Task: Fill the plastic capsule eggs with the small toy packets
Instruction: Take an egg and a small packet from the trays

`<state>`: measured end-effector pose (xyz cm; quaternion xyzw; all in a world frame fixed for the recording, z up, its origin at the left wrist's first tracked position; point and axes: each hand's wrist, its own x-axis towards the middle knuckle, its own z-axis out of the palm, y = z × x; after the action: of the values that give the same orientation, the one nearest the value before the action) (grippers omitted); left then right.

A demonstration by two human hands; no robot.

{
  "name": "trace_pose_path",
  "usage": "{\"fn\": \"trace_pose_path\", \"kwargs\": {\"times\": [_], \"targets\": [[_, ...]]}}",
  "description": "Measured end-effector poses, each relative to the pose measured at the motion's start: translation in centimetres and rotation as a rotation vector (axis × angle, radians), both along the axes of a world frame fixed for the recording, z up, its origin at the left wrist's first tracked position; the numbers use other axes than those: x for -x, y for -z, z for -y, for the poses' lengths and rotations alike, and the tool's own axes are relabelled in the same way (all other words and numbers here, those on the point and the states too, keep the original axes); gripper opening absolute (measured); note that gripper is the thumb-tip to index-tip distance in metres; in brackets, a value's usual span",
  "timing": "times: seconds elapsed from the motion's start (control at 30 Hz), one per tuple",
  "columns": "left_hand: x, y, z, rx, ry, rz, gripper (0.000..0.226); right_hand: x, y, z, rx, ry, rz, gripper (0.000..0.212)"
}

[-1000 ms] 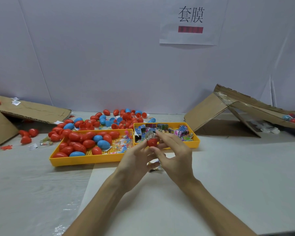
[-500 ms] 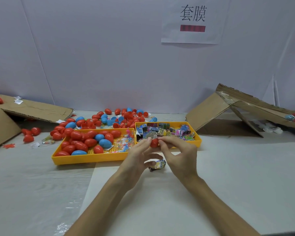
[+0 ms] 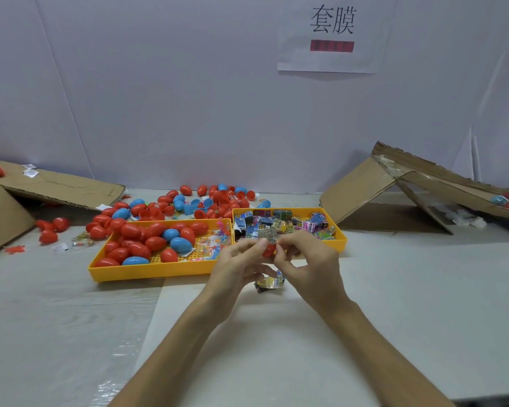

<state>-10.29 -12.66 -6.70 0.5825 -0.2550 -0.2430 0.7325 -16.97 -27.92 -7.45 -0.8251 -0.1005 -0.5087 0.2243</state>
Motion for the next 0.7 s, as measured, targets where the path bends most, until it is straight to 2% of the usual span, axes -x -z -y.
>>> {"fn": "trace_pose_path", "kwargs": {"times": [0.33,0.47,0.6,0.7], "targets": [[0.6,-0.1,0.3,-0.005,0.021,0.001,0.039,0.1,0.0,-0.4,0.067,0.057,0.076,0.013],[0.5,-0.4,0.2,0.057,-0.040,-0.063,0.056,0.0,0.1,-1.2,0.111,0.026,0.080,0.011],[0.3,-0.6,-0.3,0.060,-0.036,-0.094,0.058,-0.2,0.3,-1.3,-0.020,-0.030,0.076,0.003],[0.3,-0.9,-0.4,0.069,-0.015,-0.097,0.058,-0.2,0.3,-1.0,-0.039,-0.051,0.056,0.025]]}}
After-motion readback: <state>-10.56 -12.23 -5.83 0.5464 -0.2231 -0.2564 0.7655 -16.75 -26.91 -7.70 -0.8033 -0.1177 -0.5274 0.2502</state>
